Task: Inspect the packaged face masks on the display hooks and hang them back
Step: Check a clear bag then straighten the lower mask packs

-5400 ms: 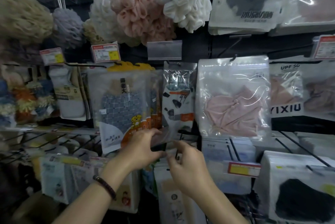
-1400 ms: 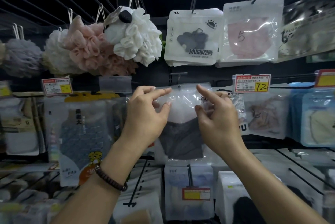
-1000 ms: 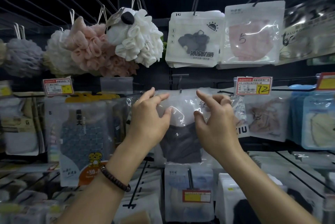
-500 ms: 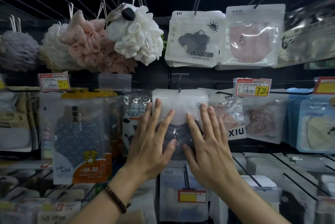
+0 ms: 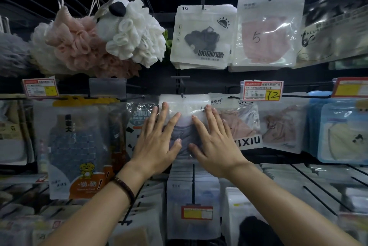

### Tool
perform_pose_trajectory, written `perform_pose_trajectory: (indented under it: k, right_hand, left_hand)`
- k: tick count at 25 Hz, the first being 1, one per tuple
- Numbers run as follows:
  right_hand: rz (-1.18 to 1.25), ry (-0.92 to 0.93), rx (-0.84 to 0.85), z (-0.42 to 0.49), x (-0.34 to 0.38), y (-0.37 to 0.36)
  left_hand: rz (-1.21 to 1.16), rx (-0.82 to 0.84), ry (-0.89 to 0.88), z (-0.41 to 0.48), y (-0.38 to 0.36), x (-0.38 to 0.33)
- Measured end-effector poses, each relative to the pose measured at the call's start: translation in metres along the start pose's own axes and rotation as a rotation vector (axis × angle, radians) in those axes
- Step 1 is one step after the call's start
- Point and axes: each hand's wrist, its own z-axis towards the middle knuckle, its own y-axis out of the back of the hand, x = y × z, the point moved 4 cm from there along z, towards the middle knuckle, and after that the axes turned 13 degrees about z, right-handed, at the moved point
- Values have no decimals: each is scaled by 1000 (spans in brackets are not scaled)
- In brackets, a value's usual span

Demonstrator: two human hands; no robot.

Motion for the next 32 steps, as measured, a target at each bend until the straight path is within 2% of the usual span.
perform_pose_trajectory:
  k: [5, 8, 11, 14, 16, 19, 22, 24, 27, 32]
  right_hand:
    - [167, 56, 4, -10, 2, 23]
    - [264, 107, -53, -29, 1, 38]
    - [378, 165, -243, -66, -6, 51]
    - [463, 155, -506, -128, -23, 62]
    - [469, 78, -617, -176, -34, 61]
    - [406, -62, -702, -236, -49, 41]
    - [357, -210, -617, -272, -69, 7]
    - [276, -284, -460, -286, -81, -14]
    - [24, -249, -210, -294, -99, -32]
    - [-90, -183, -3, -288, -135, -40]
  left_hand:
    - [-65, 13, 43, -16, 27, -13]
    - [-95, -68, 91, -32, 47, -27]
    - [-192, -314, 101, -66, 72, -57]
    - [-364, -549, -24, -123, 80, -99]
    - [-411, -576, -148, -163, 64, -128]
    - [-473, -455, -227, -203, 21, -164]
    - [-478, -260, -276, -215, -24, -191]
    - [-442, -116, -289, -212, -51, -200]
    - [-305, 61, -257, -202, -75, -207]
    - [-176, 119, -261, -201, -91, -217]
